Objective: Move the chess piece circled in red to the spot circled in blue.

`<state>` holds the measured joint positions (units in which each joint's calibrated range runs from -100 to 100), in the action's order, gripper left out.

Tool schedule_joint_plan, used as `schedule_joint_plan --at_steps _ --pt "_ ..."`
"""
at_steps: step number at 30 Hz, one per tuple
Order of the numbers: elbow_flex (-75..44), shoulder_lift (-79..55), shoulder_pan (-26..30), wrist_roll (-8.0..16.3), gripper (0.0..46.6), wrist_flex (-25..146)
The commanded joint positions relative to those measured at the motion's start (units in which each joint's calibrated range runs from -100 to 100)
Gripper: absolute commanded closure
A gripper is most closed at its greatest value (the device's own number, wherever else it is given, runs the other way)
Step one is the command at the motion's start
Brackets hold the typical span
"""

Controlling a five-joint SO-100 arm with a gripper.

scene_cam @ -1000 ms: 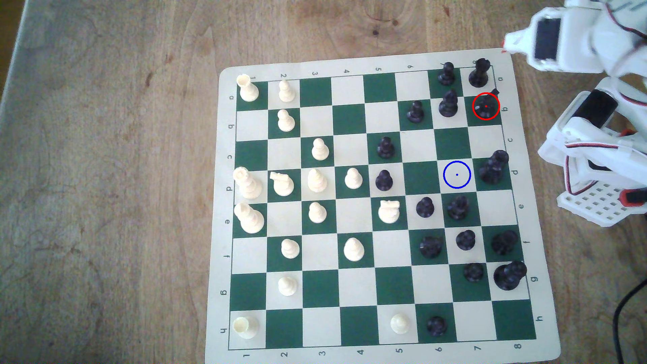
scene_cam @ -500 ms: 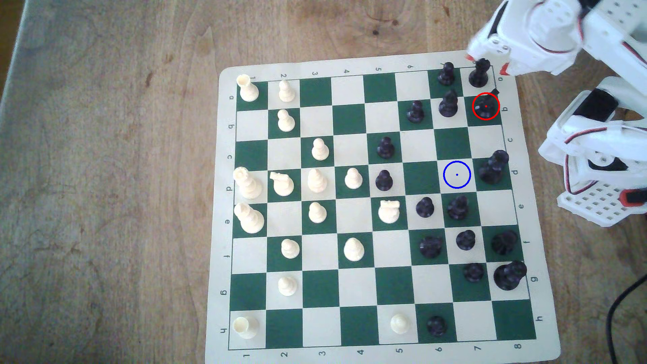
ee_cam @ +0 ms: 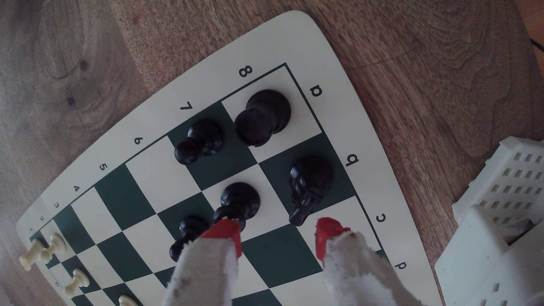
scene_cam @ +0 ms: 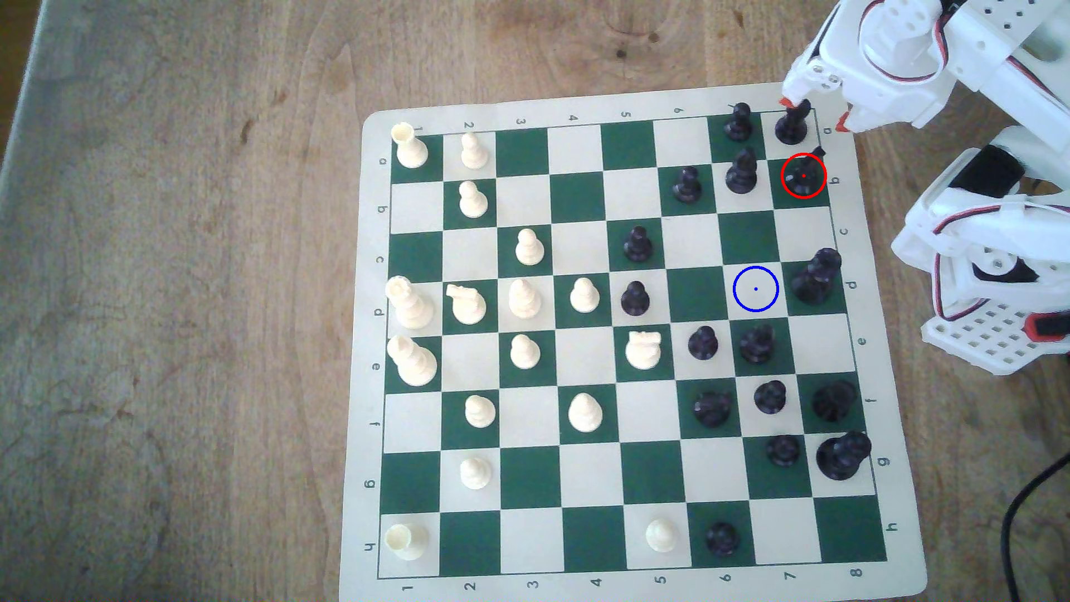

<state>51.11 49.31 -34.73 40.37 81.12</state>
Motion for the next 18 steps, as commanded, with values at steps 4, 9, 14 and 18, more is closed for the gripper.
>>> schedule_joint_plan --at_steps 4,9,14,18 --pt "-1.24 -0.24 0.59 -2.25 46.4 2.59" --pt "-0.43 -1.43 1.38 -3.91 46.4 4.22" --pt "0.03 -3.55 3.57 -4.35 46.4 4.55" --pt "0.12 -6.69 4.97 -4.35 46.4 3.65"
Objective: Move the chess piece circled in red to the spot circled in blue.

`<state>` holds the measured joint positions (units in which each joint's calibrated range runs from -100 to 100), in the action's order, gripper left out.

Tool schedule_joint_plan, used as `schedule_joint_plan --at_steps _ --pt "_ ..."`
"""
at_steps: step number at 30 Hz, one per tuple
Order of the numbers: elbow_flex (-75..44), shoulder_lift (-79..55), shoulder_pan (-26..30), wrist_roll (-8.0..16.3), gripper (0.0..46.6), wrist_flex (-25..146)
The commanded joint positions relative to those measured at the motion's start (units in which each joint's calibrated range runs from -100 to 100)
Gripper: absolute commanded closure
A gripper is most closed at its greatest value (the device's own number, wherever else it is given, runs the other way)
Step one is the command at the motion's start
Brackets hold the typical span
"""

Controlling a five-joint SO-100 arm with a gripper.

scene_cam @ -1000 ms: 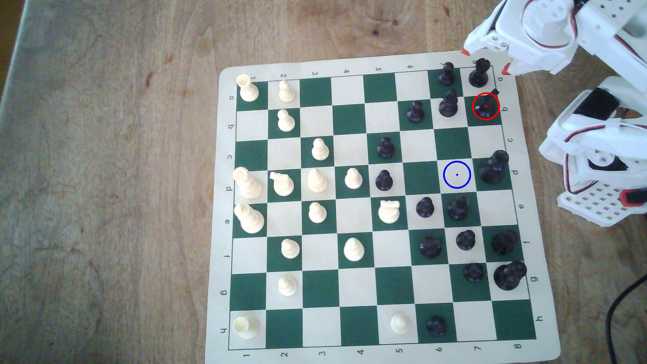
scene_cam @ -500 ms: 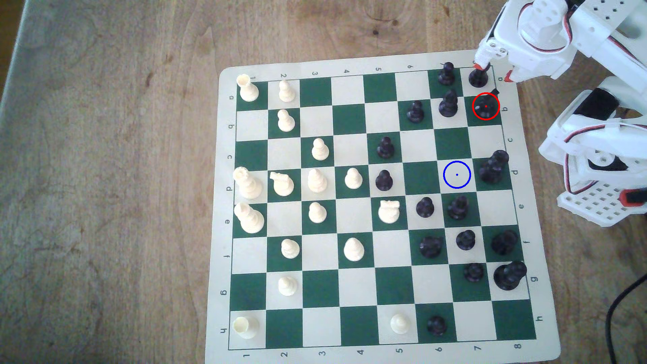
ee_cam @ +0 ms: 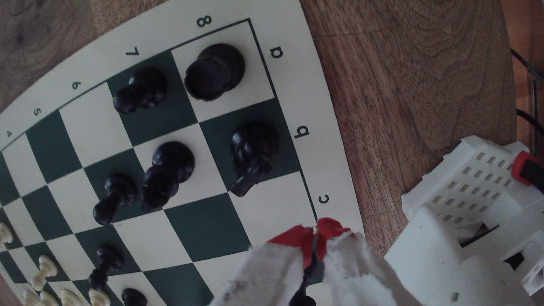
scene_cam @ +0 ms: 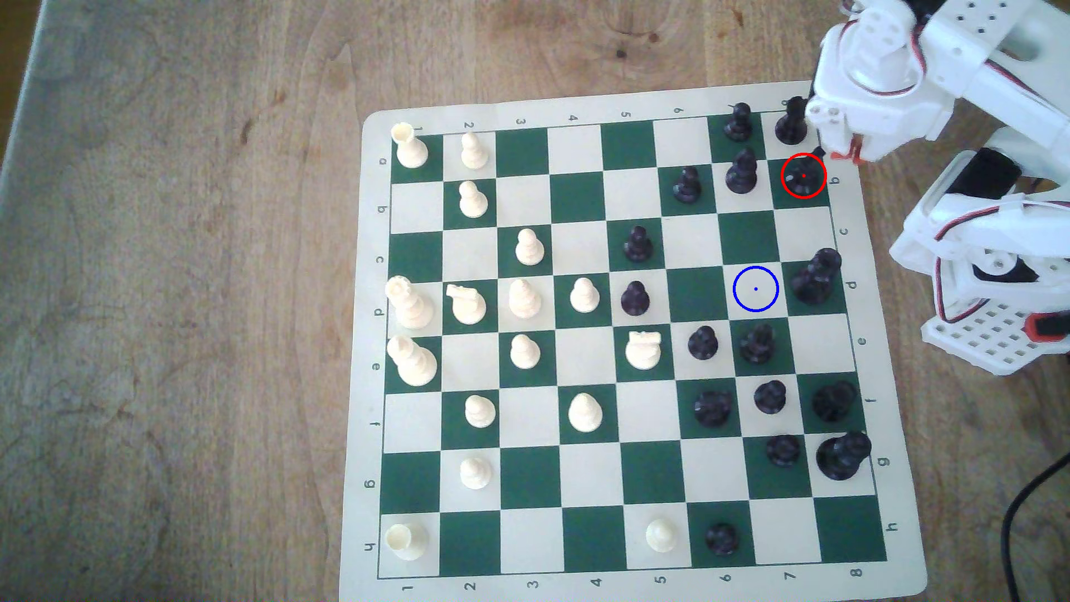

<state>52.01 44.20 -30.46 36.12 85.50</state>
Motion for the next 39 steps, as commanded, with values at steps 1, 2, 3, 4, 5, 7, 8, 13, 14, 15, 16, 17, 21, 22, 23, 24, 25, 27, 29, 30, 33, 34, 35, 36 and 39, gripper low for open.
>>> schedule_joint_plan --at_steps 1,2,3,4,5,7,8,13,14,15,16,17,21,22,23,24,25,27,29,30,33,34,35,36,39 --pt "-0.70 -1.58 0.70 -0.10 46.4 -0.98" --pt "-0.61 -1.67 0.70 -0.10 46.4 -1.39" --pt "-0.42 -1.92 0.70 -0.10 46.4 -1.96" --pt "-0.42 -2.69 0.70 -0.10 46.1 -2.78" --pt "-0.42 -3.20 0.70 -0.10 45.2 -3.02" --pt "-0.06 -3.88 0.38 -0.10 42.9 -3.84" --pt "0.57 -4.30 -0.01 -0.20 41.3 -4.99" --pt "2.48 -5.83 -0.48 -0.44 39.4 -8.35" --pt "2.48 -5.91 -0.63 -0.44 38.3 -8.59" --pt "2.48 -5.74 -0.71 -0.44 37.5 -8.68" --pt "2.30 -5.49 -0.71 -0.44 36.5 -8.68" --pt "2.02 -5.40 -0.71 -0.44 36.5 -8.68" --pt "1.75 -4.98 -0.56 -0.44 36.8 -8.68" --pt "1.75 -4.89 -0.56 -0.44 37.1 -8.84" --pt "2.11 -5.06 -0.63 -0.44 37.2 -9.33" --pt "2.48 -5.32 -0.71 -0.44 37.0 -9.82" --pt "2.93 -5.49 -0.87 -0.44 37.0 -10.56" --pt "3.93 -6.00 -1.34 -0.54 37.0 -12.20" --pt "4.11 -6.17 -1.57 -0.54 36.8 -12.85" --pt "4.11 -6.59 -1.73 -0.54 36.5 -13.26" --pt "4.38 -7.53 -1.89 -0.78 36.8 -13.84" --pt "4.56 -7.78 -2.04 -0.83 37.1 -14.24" --pt "5.02 -8.12 -2.12 -0.93 37.2 -14.82" --pt "5.29 -8.37 -2.20 -0.93 37.6 -15.15" --pt "5.65 -9.73 -2.20 -0.98 43.4 -15.96"
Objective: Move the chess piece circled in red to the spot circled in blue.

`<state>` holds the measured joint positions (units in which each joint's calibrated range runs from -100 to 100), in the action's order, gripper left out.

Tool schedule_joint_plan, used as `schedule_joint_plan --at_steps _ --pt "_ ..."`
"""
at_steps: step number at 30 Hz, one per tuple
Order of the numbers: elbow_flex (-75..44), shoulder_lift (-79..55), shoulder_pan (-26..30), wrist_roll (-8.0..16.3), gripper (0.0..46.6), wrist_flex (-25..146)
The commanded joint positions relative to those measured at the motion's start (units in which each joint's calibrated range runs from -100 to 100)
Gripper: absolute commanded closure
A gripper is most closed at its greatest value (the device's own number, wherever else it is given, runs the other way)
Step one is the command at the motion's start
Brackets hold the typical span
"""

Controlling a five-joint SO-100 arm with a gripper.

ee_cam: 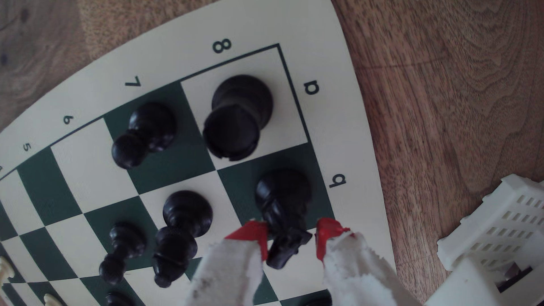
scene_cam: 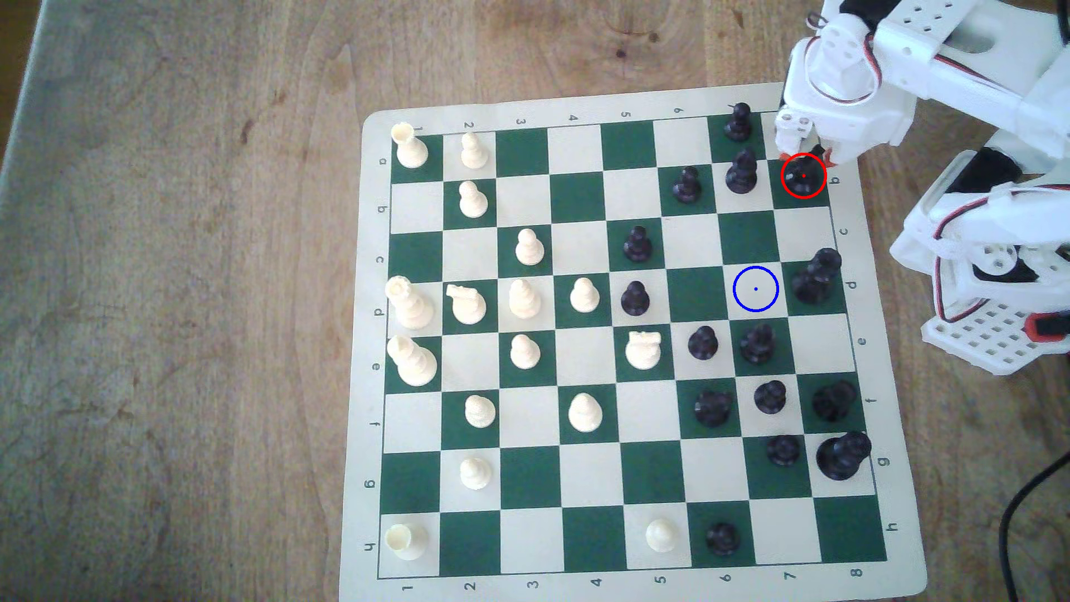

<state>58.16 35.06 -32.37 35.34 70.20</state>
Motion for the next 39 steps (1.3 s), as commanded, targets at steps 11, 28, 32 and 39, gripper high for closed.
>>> schedule_joint_plan --at_steps 11,28,32,39 --pt "-0.04 1.10 -0.28 -0.20 46.4 -0.67" --pt "0.59 21.13 4.10 -12.75 46.4 -0.75" --pt "-1.22 22.83 6.29 -17.39 46.4 1.22" --pt "-4.48 23.08 11.92 -21.83 46.4 5.07"
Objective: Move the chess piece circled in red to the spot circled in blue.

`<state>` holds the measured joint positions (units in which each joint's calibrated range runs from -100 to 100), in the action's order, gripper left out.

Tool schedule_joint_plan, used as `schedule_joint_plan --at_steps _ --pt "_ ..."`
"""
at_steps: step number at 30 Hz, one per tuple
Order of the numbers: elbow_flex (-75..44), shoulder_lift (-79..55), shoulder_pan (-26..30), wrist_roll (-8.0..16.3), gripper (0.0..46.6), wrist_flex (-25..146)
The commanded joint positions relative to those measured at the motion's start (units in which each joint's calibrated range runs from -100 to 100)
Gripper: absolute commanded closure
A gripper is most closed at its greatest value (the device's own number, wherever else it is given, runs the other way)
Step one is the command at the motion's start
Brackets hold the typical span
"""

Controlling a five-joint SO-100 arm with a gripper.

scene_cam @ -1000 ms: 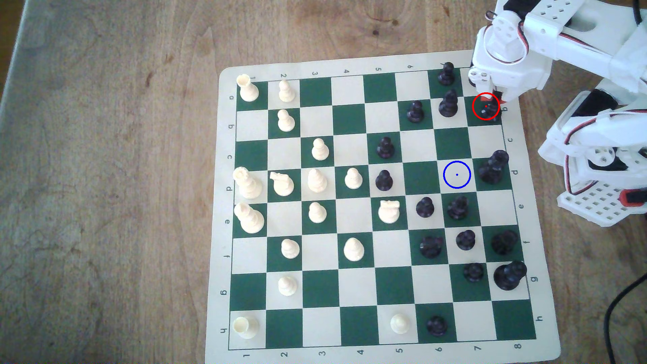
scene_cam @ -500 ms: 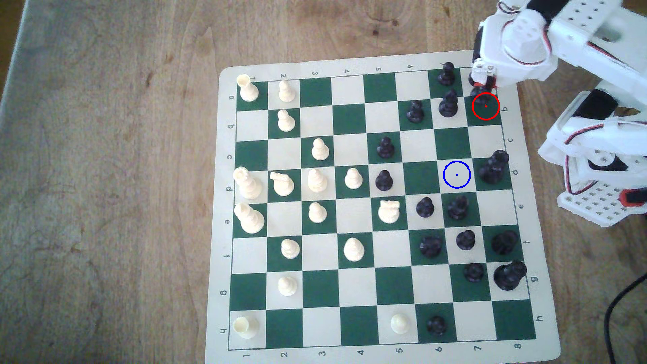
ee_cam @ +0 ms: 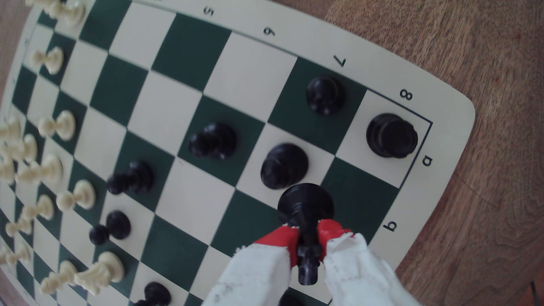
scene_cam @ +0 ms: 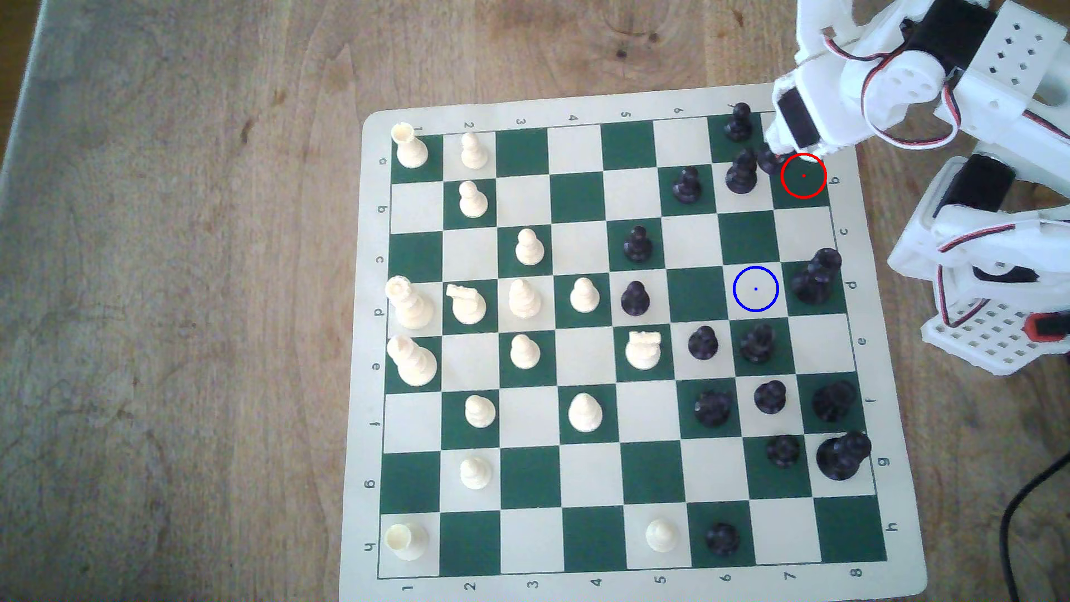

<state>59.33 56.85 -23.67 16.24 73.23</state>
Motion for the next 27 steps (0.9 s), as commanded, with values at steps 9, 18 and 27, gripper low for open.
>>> schedule_joint_plan --at_steps 9,18,27 --pt "-8.38 -2.35 12.29 -5.18 46.4 4.50" --pt "-6.29 -5.83 22.77 -5.23 46.4 1.63" --pt "-1.67 -10.50 29.66 -5.37 46.4 -1.48"
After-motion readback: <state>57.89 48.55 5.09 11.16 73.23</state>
